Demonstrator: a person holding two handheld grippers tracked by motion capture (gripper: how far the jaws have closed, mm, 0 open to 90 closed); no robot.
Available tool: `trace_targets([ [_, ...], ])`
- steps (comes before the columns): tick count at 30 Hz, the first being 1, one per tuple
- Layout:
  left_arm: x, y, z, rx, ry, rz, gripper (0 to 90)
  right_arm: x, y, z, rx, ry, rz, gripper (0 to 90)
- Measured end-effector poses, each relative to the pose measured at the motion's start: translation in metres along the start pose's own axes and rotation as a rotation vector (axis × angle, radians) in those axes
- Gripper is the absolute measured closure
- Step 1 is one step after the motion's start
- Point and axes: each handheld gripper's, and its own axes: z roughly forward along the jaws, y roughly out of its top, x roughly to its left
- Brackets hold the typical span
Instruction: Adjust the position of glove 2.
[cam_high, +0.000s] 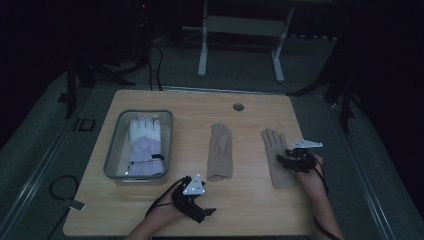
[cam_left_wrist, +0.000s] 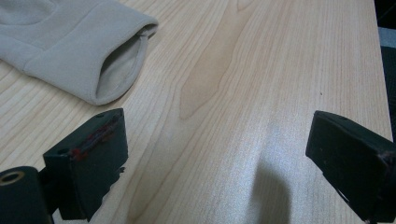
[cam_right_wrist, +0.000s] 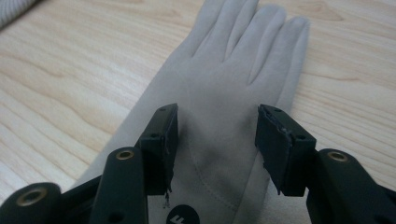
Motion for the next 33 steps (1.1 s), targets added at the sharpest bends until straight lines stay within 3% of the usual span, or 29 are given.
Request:
trace_targets([
  [7, -0.001, 0.000, 0.000, 0.003, 0.000, 0.002, 5.8, 0.004, -0.005, 0.004, -0.009, 0.008, -0.046, 56.4],
  [8, -0.001, 0.000, 0.000, 0.003, 0.000, 0.003, 5.8, 0.004, -0.006, 0.004, -0.012, 0.016, -0.039, 59.7],
  [9, -0.001, 0.000, 0.000, 0.004, 0.000, 0.004, 5.8, 0.005, -0.008, 0.004, -0.027, 0.025, -0.020, 70.1],
  [10, -0.001, 0.000, 0.000, 0.004, -0.001, 0.004, 5.8, 0.005, -0.008, 0.004, -0.027, 0.025, -0.020, 70.1],
  [11, -0.001, 0.000, 0.000, 0.008, -0.002, 0.008, 5.7, 0.008, -0.009, 0.003, -0.035, 0.010, -0.006, 78.8],
  [13, -0.001, 0.000, 0.000, 0.009, -0.001, 0.008, 5.8, 0.012, -0.009, 0.002, -0.038, -0.014, 0.022, 82.2],
  [15, -0.001, 0.000, 0.000, 0.008, -0.002, 0.007, 5.8, 0.014, -0.009, 0.002, -0.040, -0.027, 0.037, 83.1],
  [17, -0.001, 0.000, 0.000, 0.007, -0.003, 0.007, 5.8, 0.018, -0.005, -0.001, -0.051, -0.052, 0.108, 84.5],
  [18, 0.000, 0.000, 0.000, 0.007, -0.004, 0.006, 5.8, 0.020, -0.004, -0.001, -0.053, -0.055, 0.119, 84.6],
  [26, -0.001, 0.000, 0.000, 0.009, -0.003, 0.009, 5.8, 0.041, 0.016, -0.010, -0.073, -0.089, 0.151, 84.7],
  [33, -0.001, 0.000, 0.000, 0.012, -0.003, 0.012, 5.8, 0.060, 0.048, -0.025, -0.142, -0.109, 0.174, 84.7],
])
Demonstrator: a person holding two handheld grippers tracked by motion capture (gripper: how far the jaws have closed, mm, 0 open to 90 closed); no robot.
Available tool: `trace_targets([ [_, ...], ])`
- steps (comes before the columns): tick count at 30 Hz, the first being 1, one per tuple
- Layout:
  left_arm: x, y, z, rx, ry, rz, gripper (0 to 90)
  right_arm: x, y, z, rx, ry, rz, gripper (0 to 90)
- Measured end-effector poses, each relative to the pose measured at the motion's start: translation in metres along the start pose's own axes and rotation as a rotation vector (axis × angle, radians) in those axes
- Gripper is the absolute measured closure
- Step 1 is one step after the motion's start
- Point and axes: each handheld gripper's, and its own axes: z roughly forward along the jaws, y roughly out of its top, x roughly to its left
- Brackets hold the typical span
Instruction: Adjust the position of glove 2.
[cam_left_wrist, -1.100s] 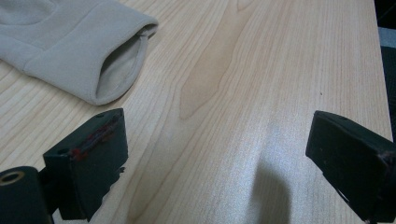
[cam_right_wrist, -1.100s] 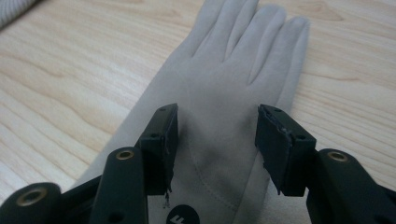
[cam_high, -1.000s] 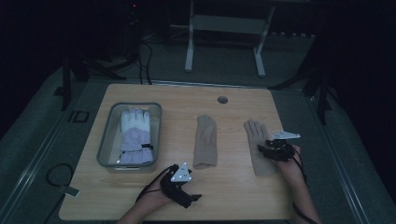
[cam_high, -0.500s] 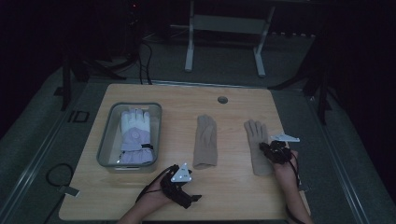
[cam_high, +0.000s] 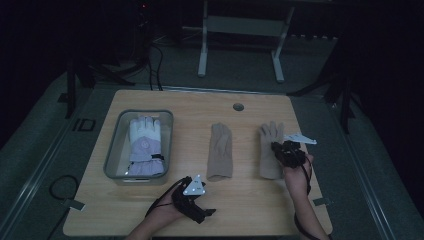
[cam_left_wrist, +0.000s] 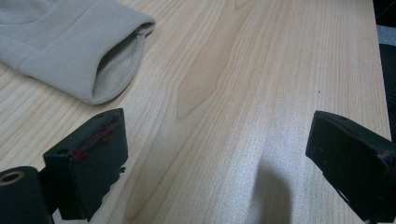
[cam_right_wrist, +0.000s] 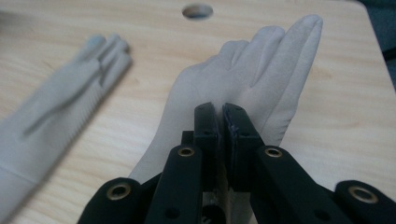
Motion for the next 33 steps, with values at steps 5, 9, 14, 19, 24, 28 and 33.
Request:
trace_targets([
  [5, 0.000, 0.000, 0.000, -0.002, 0.000, -0.001, 5.8, 0.012, 0.011, -0.001, -0.018, 0.005, 0.011, 84.7],
  [9, 0.000, 0.000, 0.000, -0.006, 0.000, -0.004, 5.8, 0.032, 0.023, 0.002, -0.030, 0.026, 0.030, 84.7],
  [14, 0.000, 0.000, 0.000, -0.005, 0.001, -0.002, 5.8, 0.055, 0.032, 0.008, -0.049, 0.040, 0.023, 84.6],
  [19, 0.000, 0.000, -0.001, -0.010, 0.000, -0.003, 5.8, 0.085, 0.041, 0.014, -0.089, 0.075, -0.008, 84.5],
  [24, -0.001, 0.000, 0.000, -0.005, 0.003, 0.006, 5.8, 0.113, 0.049, 0.019, -0.083, 0.089, -0.026, 84.5],
  [28, -0.001, 0.000, 0.000, -0.006, 0.003, 0.007, 5.7, 0.132, 0.052, 0.023, -0.084, 0.088, -0.032, 84.5],
  [33, -0.001, 0.000, 0.000, -0.007, 0.001, 0.009, 5.8, 0.144, 0.048, 0.032, -0.073, 0.094, -0.022, 84.5],
])
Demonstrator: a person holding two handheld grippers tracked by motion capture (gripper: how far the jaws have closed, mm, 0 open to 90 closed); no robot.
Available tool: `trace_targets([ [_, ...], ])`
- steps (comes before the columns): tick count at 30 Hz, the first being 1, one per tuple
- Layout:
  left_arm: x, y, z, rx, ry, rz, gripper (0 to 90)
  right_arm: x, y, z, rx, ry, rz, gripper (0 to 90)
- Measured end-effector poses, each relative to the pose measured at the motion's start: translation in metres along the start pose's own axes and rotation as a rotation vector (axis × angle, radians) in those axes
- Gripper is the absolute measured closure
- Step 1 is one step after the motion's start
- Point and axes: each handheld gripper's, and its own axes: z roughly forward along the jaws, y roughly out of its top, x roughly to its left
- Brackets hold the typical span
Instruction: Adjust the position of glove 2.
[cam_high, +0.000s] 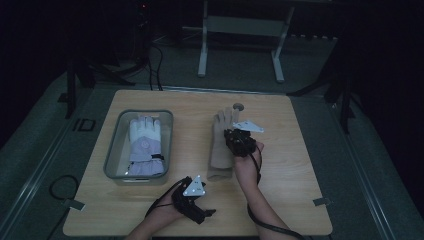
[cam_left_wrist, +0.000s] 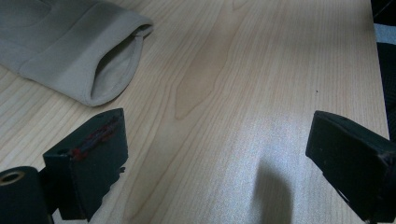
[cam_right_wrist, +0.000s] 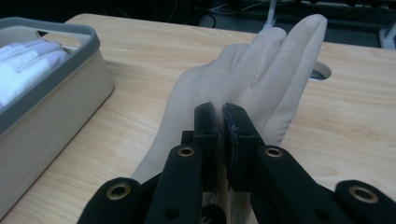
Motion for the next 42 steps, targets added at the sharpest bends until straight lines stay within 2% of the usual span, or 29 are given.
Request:
trace_targets([
  [12, 0.000, 0.000, 0.000, 0.000, -0.002, -0.003, 5.7, 0.005, -0.021, 0.025, 0.072, -0.012, -0.013, 84.3],
  [14, 0.000, 0.000, 0.000, 0.001, 0.000, -0.001, 5.8, 0.003, -0.031, 0.034, 0.102, -0.035, -0.031, 84.3],
  [16, 0.000, 0.000, 0.000, 0.001, -0.001, -0.002, 5.8, 0.001, -0.036, 0.038, 0.115, -0.041, -0.023, 84.2],
  [19, 0.001, 0.000, 0.000, -0.002, -0.001, -0.003, 5.8, -0.001, -0.041, 0.043, 0.138, -0.028, -0.015, 83.6],
  [21, 0.001, 0.000, 0.000, -0.001, 0.000, -0.002, 5.8, -0.001, -0.042, 0.047, 0.158, 0.000, -0.004, 82.3],
  [24, 0.001, 0.000, 0.000, 0.000, -0.001, -0.002, 5.8, 0.001, -0.044, 0.051, 0.166, 0.000, -0.035, 78.3],
  [28, 0.000, 0.000, 0.000, 0.002, -0.002, 0.000, 5.8, 0.001, -0.049, 0.057, 0.195, -0.003, -0.044, 72.4],
  [32, 0.000, 0.000, 0.000, 0.000, -0.003, 0.001, 5.8, 0.000, -0.052, 0.056, 0.201, 0.002, -0.058, 71.5],
  [38, 0.000, 0.001, -0.001, 0.000, -0.003, -0.003, 5.8, 0.001, -0.058, 0.046, 0.221, 0.067, -0.148, 69.8],
  [42, 0.000, 0.001, 0.000, -0.001, -0.003, -0.006, 5.8, -0.001, -0.062, 0.039, 0.220, 0.091, -0.160, 64.2],
])
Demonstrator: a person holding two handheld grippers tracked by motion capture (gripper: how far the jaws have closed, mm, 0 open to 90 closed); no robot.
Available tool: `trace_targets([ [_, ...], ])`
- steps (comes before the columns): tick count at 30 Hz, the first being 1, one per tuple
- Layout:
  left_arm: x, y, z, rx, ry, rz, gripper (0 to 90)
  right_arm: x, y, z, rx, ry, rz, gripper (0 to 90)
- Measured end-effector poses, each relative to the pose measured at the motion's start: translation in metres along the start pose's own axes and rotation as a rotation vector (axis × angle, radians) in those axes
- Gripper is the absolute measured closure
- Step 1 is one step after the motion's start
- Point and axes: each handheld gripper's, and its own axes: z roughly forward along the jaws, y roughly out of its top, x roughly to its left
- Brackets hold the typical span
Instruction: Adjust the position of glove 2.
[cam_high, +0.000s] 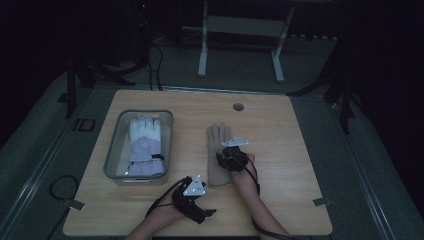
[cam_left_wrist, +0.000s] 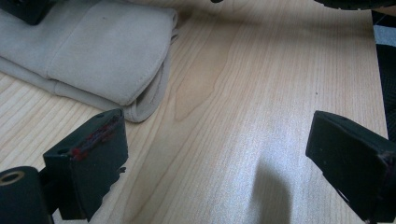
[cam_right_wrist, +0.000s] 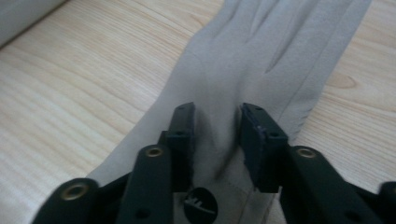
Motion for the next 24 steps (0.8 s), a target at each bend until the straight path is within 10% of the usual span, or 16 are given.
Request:
trace_targets([
  [7, 0.001, 0.000, -0.001, -0.019, -0.028, -0.031, 7.3, -0.003, 0.001, -0.010, -0.038, 0.047, -0.020, 49.7],
  [14, 0.000, -0.002, 0.005, 0.069, -0.046, -0.047, 6.9, -0.018, 0.002, -0.034, -0.085, 0.174, -0.059, 16.8],
  [24, 0.001, 0.004, 0.000, 0.011, -0.003, -0.043, 7.1, -0.036, -0.006, -0.050, -0.069, 0.231, -0.134, 14.3],
])
